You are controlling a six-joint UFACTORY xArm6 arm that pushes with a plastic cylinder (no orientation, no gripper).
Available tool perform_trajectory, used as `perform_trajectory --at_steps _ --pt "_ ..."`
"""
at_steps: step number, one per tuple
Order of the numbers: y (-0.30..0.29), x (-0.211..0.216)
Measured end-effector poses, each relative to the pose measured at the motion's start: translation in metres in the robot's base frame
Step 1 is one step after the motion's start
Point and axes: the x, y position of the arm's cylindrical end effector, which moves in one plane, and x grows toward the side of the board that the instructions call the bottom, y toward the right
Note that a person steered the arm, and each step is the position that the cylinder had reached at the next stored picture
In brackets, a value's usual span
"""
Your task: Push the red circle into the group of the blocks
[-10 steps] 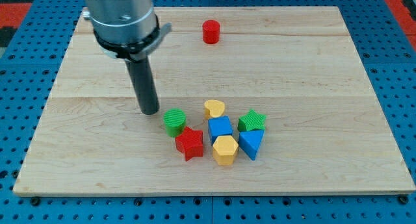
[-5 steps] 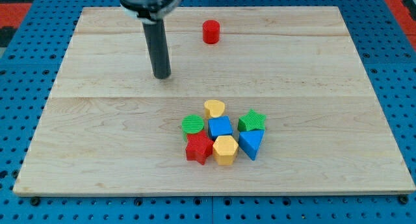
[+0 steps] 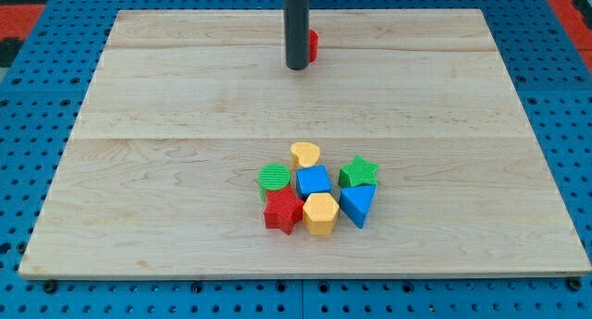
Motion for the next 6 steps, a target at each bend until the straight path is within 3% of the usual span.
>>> perform_trajectory --at_steps 2,3,4,6 --pt "-0.05 -0.064" --pt "-0.037 -0.094" --pt "0.001 -0.079" --pt "0.034 0.051"
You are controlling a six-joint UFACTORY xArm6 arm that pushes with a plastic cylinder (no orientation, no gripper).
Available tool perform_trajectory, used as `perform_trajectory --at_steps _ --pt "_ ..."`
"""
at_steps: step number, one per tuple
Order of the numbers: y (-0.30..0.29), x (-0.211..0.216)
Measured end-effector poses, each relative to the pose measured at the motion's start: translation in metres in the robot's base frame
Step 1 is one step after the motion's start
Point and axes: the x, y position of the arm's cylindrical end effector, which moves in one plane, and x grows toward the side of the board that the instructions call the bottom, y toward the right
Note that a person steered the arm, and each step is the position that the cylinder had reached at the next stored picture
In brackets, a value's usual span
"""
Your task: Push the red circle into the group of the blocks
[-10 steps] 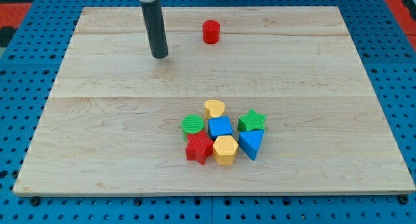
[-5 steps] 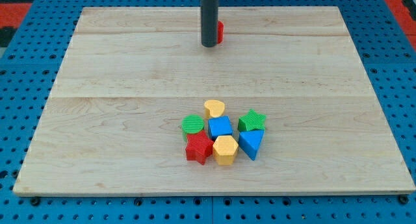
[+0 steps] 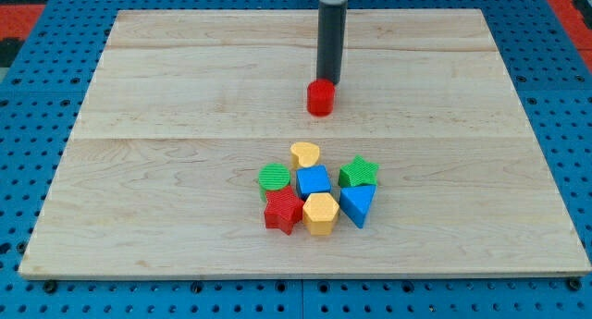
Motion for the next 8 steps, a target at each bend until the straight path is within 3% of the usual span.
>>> perform_trajectory --at_steps 2,4,6,8 --pt "0.001 0.014" --pt "0.002 0.064" --pt "-0.002 0.044" --pt "-0.051 0.052"
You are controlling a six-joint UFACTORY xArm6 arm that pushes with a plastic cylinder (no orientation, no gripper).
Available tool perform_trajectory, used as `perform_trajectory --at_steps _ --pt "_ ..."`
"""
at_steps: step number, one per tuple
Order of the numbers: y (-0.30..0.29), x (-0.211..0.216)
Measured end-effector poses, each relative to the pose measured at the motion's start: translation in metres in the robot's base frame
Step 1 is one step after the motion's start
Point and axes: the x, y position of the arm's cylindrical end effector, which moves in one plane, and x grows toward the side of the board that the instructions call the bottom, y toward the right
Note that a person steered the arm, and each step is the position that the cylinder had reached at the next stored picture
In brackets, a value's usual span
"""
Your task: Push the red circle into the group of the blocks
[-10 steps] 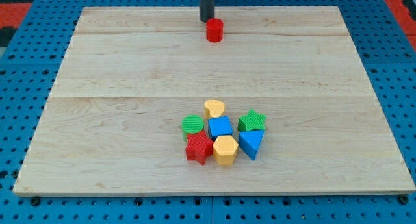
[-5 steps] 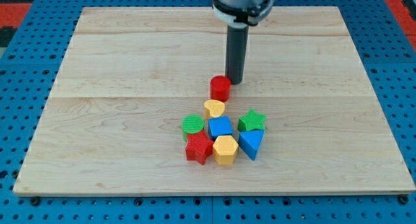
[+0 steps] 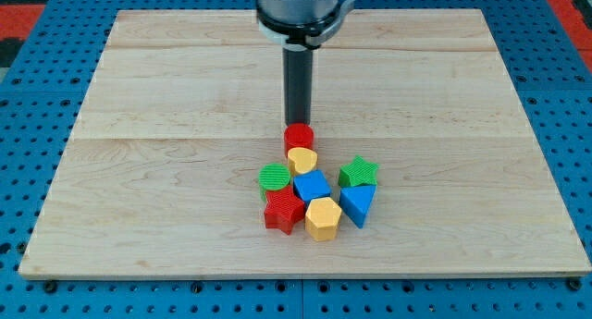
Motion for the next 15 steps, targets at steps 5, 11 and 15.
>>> perform_trajectory --at_steps 5,11,15 --pt "0.02 -0.007" --pt "0.004 0.018" --pt "0.075 0.001"
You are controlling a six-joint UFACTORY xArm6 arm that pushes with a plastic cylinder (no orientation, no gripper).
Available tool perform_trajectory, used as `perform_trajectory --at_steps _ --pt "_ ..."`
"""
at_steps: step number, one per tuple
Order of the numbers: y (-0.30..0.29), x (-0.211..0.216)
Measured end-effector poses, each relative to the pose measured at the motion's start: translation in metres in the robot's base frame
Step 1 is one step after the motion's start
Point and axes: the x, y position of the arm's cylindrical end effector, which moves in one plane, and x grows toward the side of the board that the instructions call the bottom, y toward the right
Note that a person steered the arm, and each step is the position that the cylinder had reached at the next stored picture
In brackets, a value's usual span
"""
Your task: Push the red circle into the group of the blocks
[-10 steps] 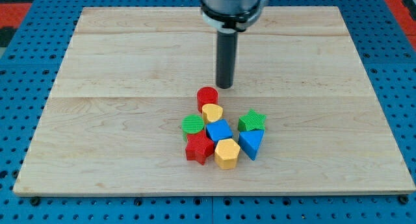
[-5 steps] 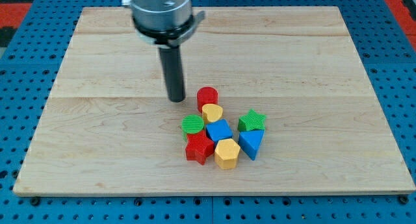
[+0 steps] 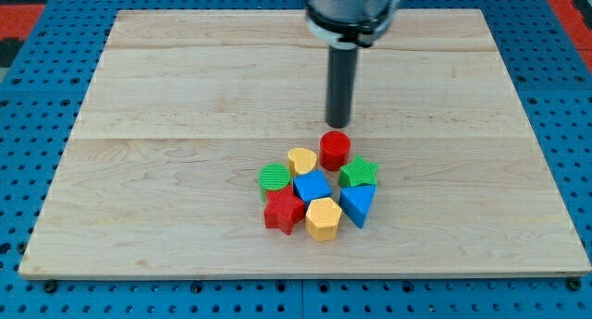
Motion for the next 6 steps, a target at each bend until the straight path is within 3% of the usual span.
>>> perform_trajectory --at_steps 1,4,6 --pt "0.012 0.019" --pt "-0.028 0.042" --pt "-0.016 0.04"
